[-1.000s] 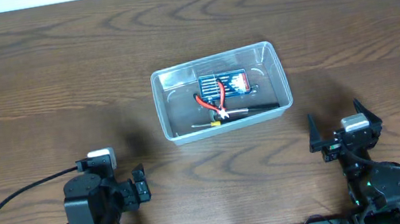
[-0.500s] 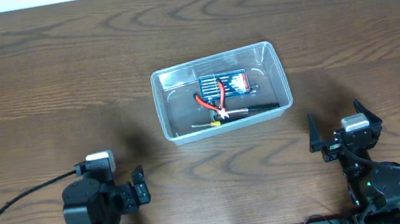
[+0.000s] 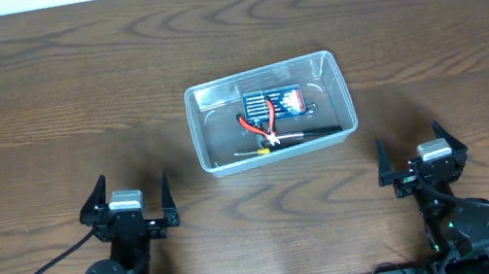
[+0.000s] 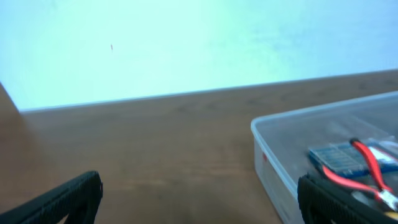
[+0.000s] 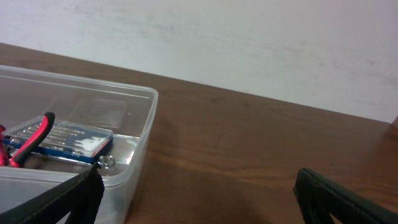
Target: Pack container
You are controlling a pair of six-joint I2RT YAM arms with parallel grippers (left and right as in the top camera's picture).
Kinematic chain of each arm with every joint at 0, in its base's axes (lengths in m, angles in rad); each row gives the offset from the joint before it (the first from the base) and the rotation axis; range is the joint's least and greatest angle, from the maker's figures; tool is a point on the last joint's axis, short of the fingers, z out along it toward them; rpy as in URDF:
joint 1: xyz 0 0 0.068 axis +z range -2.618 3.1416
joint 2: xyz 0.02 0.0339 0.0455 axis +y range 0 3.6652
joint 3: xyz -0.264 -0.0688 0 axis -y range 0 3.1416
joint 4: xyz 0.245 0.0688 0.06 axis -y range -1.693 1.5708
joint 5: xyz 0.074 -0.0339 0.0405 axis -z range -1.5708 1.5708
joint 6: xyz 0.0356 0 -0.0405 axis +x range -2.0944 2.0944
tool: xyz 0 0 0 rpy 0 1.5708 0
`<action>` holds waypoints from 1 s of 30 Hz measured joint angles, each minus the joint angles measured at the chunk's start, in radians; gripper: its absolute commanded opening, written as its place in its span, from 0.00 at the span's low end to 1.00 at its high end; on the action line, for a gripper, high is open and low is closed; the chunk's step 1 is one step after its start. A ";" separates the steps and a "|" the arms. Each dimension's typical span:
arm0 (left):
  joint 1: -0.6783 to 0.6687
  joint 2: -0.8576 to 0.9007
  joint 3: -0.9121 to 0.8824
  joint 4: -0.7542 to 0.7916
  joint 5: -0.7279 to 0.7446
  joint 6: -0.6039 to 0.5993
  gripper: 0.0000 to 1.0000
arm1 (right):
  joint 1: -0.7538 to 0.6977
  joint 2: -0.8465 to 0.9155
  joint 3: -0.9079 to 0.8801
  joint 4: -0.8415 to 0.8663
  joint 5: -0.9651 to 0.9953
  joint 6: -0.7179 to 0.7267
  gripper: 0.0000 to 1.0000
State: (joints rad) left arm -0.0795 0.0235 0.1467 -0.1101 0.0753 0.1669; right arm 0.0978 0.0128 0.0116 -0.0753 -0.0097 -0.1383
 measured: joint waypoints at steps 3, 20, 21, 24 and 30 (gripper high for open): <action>0.000 -0.011 -0.069 0.081 0.017 0.029 0.98 | 0.000 0.000 0.000 0.000 0.000 0.000 0.99; 0.000 -0.013 -0.126 0.103 0.216 0.100 0.98 | 0.000 0.000 0.000 0.001 0.000 0.000 0.99; 0.000 -0.013 -0.126 0.103 0.218 0.100 0.98 | 0.000 0.000 0.000 0.001 0.000 0.000 0.99; 0.000 -0.013 -0.126 0.103 0.218 0.100 0.98 | 0.000 0.000 0.000 0.001 0.000 0.000 0.99; 0.000 -0.013 -0.126 0.103 0.211 0.100 0.98 | 0.000 0.000 0.000 0.001 0.000 0.000 0.99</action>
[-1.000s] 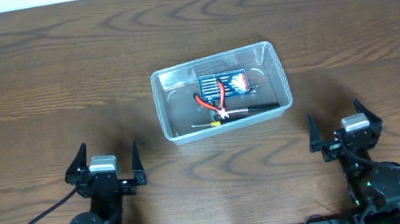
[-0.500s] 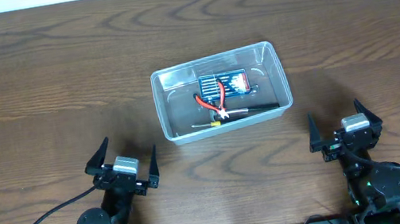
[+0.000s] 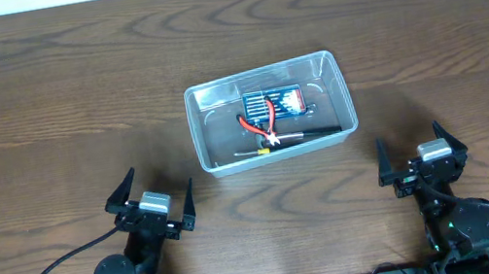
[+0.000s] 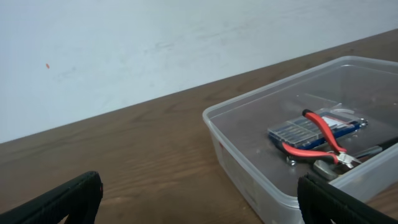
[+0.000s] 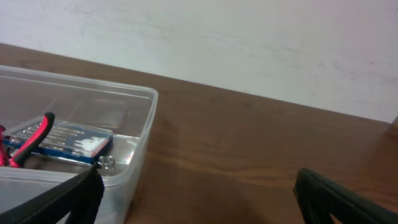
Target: Pack container
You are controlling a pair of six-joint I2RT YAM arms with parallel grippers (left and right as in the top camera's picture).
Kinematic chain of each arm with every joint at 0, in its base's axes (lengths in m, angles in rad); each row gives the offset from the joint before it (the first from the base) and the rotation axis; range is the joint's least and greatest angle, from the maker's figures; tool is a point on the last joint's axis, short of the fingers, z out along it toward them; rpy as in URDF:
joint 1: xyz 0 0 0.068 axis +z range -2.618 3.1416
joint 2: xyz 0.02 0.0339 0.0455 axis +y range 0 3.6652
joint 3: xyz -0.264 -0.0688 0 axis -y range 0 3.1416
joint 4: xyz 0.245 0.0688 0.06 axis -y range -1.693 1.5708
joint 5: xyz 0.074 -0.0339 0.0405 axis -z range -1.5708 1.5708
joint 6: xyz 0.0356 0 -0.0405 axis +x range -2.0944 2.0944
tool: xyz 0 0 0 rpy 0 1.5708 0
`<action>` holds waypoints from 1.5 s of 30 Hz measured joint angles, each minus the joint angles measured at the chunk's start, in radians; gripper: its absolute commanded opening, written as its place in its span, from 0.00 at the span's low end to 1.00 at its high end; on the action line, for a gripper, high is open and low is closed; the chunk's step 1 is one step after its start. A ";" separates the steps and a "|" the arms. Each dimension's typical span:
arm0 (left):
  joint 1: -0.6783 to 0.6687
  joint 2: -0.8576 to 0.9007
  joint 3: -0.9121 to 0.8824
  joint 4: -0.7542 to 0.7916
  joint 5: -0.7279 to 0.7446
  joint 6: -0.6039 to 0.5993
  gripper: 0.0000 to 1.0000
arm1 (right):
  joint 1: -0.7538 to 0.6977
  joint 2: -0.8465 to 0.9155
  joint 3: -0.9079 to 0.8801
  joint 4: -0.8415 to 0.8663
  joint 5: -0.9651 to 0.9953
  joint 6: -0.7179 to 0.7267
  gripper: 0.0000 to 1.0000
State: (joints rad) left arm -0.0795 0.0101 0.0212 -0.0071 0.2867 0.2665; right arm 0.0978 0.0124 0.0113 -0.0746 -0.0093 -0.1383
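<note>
A clear plastic container (image 3: 352, 118) sits mid-table, also in the left wrist view (image 4: 239, 168) and right wrist view (image 5: 142, 134). Inside lie red-handled pliers (image 3: 262, 120), a blue bit case (image 3: 286, 99), a dark-handled screwdriver (image 3: 308, 133) and a small bolt (image 5: 107, 162). My left gripper (image 3: 151, 194) stands open, empty, near the table's front edge, left of the container. My right gripper (image 3: 421, 153) stands open, empty, at the front right. The pliers (image 4: 317, 134) and case (image 4: 298, 129) also show in the left wrist view.
Brown wooden table (image 3: 43, 110) all around the container. A pale wall (image 4: 155, 37) lies beyond the far edge. Black cables and the arm bases sit at the front edge.
My left gripper has shifted right and turned toward the container, which now fills more of its view. The right gripper and the container's contents are unchanged.
</note>
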 measured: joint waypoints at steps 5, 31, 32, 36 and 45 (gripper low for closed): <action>0.000 0.000 0.000 -0.004 -0.023 -0.004 0.98 | 0.000 0.000 0.000 0.000 0.000 0.000 0.99; 0.000 0.000 0.002 -0.010 -0.052 -0.007 0.98 | 0.000 0.000 0.000 0.000 0.000 0.000 0.99; 0.000 0.000 0.002 -0.010 -0.054 -0.007 0.98 | 0.000 0.000 0.000 0.000 0.000 0.000 0.99; 0.000 0.000 0.002 -0.010 -0.054 -0.007 0.99 | 0.000 0.000 0.000 0.000 0.000 0.000 0.99; 0.000 0.000 0.002 -0.010 -0.054 -0.007 0.98 | 0.000 0.000 0.000 0.000 0.000 0.000 0.99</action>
